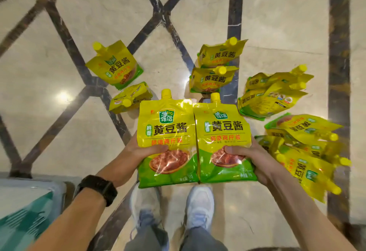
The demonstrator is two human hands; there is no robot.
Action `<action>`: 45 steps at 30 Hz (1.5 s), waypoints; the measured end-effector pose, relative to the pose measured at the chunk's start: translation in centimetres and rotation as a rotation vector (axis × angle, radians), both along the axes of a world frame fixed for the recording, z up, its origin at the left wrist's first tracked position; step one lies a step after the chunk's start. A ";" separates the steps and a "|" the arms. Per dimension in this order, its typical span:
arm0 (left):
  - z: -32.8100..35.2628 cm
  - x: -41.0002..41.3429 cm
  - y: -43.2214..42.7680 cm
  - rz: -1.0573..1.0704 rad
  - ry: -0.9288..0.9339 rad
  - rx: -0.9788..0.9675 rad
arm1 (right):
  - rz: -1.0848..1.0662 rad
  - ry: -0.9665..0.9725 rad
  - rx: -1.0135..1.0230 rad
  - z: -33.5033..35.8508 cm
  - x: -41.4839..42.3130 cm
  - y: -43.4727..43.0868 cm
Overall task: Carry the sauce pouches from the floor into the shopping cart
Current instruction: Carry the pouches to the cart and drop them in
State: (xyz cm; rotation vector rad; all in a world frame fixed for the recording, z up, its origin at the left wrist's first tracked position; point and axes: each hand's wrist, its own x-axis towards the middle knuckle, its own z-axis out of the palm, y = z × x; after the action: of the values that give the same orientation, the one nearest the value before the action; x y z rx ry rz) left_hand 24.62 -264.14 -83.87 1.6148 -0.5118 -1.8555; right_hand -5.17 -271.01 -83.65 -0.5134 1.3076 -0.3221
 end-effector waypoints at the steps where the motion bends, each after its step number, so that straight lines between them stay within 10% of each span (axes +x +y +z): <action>1: 2.7 -0.5 0.5 0.003 0.025 0.011 | -0.017 -0.012 0.020 2.3 -0.1 0.7; 22: 51.4 -1.4 7.2 -0.028 0.199 -0.070 | -0.204 -0.084 -0.259 52.5 -1.6 12.0; 45: 63.4 -13.5 12.2 -0.784 0.285 -0.227 | -0.980 -0.056 -0.470 62.5 -6.2 38.9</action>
State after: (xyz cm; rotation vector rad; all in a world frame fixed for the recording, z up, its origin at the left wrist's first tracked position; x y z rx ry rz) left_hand 11.11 -251.91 -20.47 1.0314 -1.3023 -2.4072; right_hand -11.39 -232.09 -21.18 -0.2053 1.3534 -1.4670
